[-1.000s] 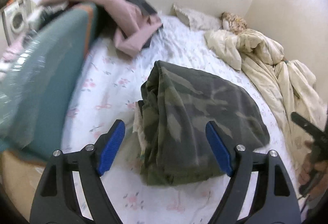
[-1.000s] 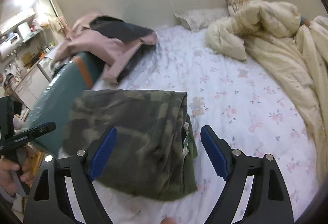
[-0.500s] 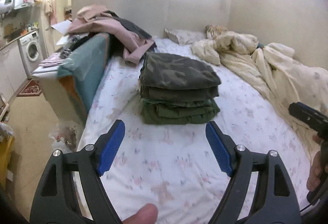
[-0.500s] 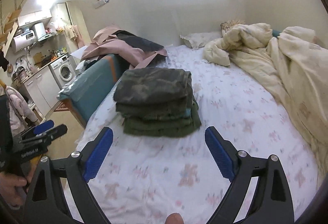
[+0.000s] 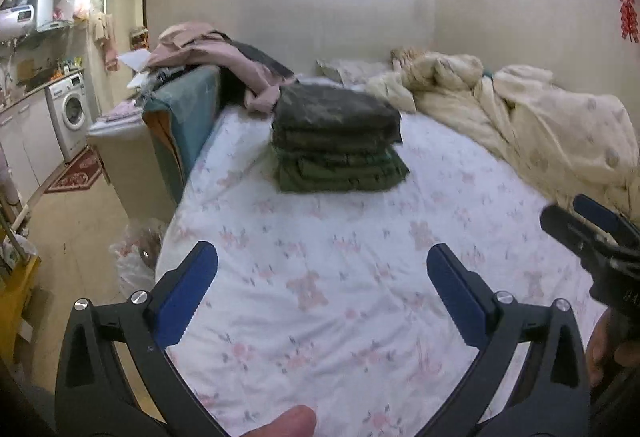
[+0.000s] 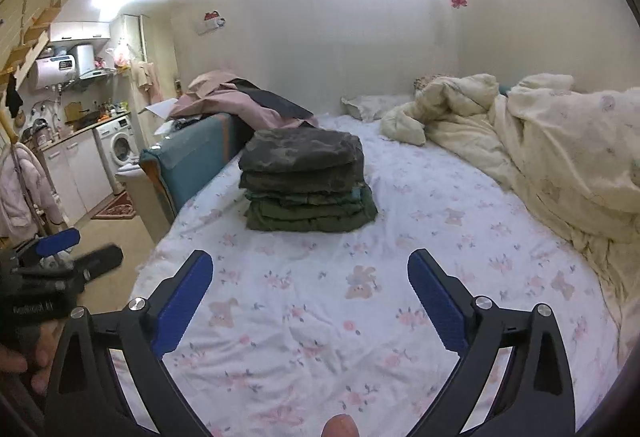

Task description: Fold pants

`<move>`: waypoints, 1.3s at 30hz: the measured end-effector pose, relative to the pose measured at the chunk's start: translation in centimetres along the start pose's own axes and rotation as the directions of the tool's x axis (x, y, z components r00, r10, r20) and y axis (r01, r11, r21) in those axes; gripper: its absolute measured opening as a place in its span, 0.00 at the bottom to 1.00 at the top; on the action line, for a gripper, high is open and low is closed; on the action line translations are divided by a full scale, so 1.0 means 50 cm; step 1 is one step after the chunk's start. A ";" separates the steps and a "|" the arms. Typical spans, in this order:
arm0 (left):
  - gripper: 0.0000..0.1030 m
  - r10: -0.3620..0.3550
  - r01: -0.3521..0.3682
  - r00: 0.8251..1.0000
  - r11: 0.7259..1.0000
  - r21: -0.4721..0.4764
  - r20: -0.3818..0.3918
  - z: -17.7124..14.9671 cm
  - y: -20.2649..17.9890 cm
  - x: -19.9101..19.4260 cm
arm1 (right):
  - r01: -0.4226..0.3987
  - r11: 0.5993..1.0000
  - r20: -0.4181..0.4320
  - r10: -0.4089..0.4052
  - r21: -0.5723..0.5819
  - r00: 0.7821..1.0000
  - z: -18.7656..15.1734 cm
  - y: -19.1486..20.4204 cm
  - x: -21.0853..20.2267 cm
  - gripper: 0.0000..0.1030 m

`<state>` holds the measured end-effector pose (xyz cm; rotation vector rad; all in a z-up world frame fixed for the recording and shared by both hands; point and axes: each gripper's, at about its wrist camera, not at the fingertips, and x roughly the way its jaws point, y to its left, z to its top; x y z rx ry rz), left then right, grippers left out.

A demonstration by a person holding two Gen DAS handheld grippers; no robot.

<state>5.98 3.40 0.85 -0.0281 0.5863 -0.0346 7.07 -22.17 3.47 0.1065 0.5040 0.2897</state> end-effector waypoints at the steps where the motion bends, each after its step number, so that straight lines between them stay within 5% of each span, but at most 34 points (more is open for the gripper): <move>1: 1.00 0.010 -0.010 1.000 1.000 -0.011 0.004 -0.007 0.000 -0.003 | -0.005 1.000 0.003 0.005 0.005 1.000 -0.003 0.000 -0.001 1.00; 8: 1.00 0.084 -0.084 0.994 0.996 -0.011 0.063 -0.012 0.006 -0.006 | 0.024 1.000 -0.028 -0.024 -0.009 0.999 -0.020 0.001 0.017 1.00; 39: 1.00 0.080 -0.081 0.995 0.997 0.013 0.059 -0.016 0.003 0.003 | 0.039 0.999 -0.037 -0.040 -0.020 0.999 -0.024 0.010 0.034 1.00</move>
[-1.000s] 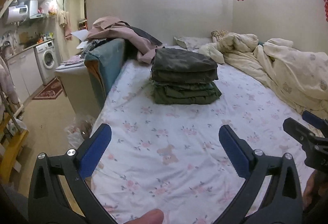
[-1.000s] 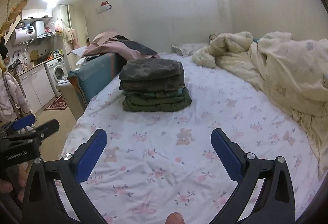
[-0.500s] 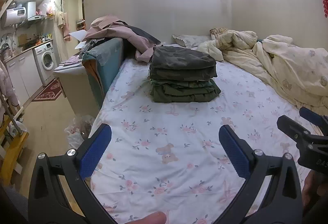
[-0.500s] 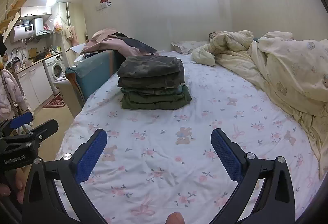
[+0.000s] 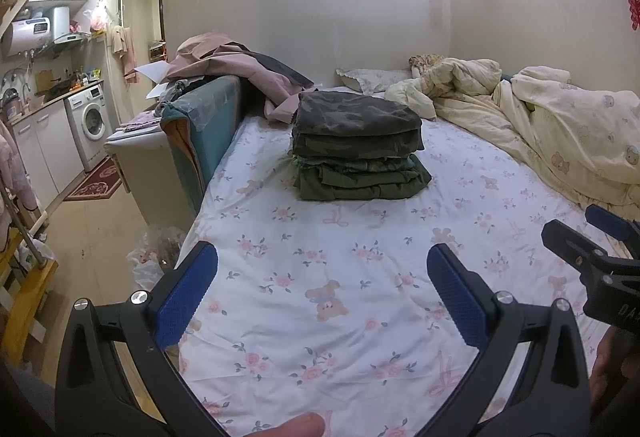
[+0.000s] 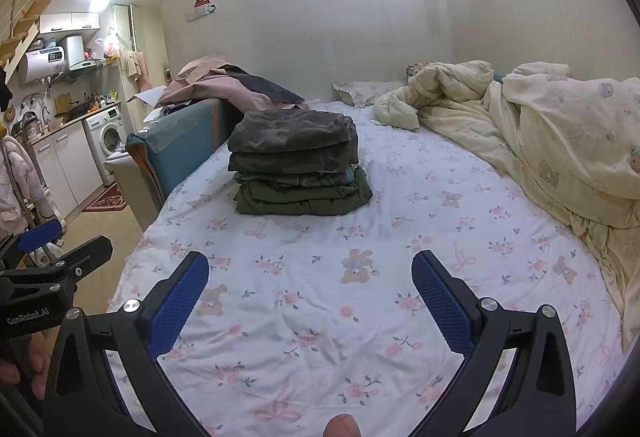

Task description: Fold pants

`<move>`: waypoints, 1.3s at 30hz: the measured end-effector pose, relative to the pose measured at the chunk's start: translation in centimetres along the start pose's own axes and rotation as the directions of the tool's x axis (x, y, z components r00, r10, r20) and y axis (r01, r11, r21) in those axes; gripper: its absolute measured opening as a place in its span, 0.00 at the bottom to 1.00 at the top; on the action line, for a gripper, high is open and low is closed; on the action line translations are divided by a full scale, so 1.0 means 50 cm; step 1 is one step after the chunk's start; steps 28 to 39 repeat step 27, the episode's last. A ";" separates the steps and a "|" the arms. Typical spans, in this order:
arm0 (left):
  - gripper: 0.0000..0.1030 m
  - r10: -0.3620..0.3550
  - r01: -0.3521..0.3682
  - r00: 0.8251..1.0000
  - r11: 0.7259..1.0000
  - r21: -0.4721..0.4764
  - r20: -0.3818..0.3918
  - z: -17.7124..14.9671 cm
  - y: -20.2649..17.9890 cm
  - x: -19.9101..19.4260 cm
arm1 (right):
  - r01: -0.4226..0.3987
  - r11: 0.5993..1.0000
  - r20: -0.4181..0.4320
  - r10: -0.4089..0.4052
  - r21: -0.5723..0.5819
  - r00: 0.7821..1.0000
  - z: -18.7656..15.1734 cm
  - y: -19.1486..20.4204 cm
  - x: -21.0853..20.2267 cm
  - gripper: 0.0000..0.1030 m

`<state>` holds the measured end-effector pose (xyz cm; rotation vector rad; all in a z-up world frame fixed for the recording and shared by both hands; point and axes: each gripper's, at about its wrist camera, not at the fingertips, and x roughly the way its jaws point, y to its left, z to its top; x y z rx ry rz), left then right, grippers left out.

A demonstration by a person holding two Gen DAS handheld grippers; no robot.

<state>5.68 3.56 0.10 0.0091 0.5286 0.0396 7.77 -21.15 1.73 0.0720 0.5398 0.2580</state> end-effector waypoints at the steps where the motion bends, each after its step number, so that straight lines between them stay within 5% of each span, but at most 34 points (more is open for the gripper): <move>1: 1.00 0.001 -0.001 1.000 1.000 0.000 0.001 0.000 0.000 0.000 | 0.001 1.000 0.000 -0.001 0.000 1.000 0.000 0.000 0.000 1.00; 39: 1.00 -0.011 0.011 1.000 1.000 0.000 -0.012 -0.009 0.019 0.000 | 0.003 1.000 0.000 -0.003 0.001 1.000 -0.002 0.004 0.000 1.00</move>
